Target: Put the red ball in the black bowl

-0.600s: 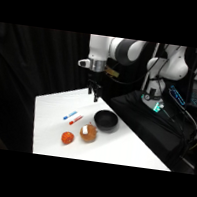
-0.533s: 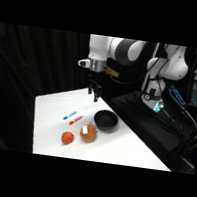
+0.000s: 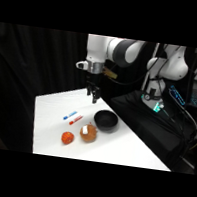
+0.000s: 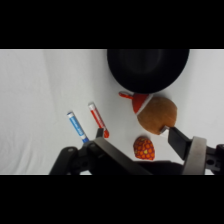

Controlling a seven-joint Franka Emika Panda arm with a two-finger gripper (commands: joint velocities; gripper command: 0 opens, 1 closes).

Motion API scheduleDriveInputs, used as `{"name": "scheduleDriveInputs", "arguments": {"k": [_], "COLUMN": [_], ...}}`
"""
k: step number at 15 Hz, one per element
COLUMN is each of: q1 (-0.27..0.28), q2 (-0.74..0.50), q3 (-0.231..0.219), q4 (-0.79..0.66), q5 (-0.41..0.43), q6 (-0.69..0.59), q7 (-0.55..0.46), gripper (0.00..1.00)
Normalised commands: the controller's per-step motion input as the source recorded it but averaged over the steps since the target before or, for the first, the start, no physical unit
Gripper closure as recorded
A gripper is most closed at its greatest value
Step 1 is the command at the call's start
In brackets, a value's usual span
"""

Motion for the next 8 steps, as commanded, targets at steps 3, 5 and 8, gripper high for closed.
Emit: {"name": "scheduleDriveInputs", "arguments": {"k": [3, 5, 8], "q1": [0.015, 0.016, 0.011], "q2": [0.36, 0.41, 0.42], "q3": [0.032, 0.032, 0.044], "q4": [0.52, 0.58, 0.58], "q5": [0.037, 0.061, 0.102], "q6": [-0.17, -0.19, -0.17], "q7": [0.03, 0.01, -0.03], "gripper": [0.0, 0.0, 0.0]}}
